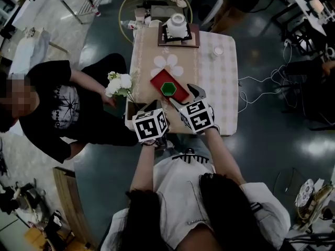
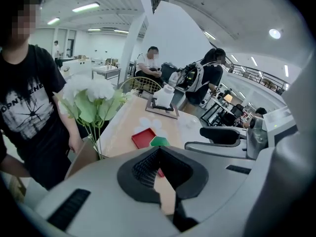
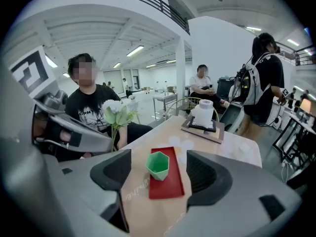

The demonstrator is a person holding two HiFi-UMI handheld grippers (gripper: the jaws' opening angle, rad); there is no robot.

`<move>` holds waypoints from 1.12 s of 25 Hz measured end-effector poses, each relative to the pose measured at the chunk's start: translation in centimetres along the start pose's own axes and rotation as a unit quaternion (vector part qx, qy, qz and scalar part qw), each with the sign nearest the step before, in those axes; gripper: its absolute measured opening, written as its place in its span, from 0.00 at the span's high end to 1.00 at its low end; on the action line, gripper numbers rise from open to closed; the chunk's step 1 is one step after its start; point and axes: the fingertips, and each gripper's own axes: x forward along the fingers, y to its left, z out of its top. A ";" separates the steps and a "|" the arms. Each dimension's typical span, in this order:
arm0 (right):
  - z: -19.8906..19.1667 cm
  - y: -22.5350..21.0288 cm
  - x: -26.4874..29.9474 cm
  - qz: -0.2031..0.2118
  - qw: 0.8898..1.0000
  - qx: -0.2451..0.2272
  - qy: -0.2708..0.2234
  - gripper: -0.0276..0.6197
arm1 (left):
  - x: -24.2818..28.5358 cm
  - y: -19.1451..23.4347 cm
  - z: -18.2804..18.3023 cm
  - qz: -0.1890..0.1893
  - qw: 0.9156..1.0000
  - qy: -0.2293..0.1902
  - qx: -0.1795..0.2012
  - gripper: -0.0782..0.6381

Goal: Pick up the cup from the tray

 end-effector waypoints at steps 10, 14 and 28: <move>-2.4 0.6 7.5 0.046 0.993 -0.056 0.091 0.40 | 3.2 1.9 -0.1 0.021 0.999 0.039 -0.019 0.88; -4.0 0.8 10.0 0.054 0.990 -0.051 0.123 0.40 | 4.2 2.6 -0.3 0.028 0.998 0.050 -0.030 0.88; -6.7 0.6 13.6 0.035 0.983 -0.021 0.179 0.41 | 5.8 3.0 -0.4 0.034 0.996 0.069 -0.043 0.88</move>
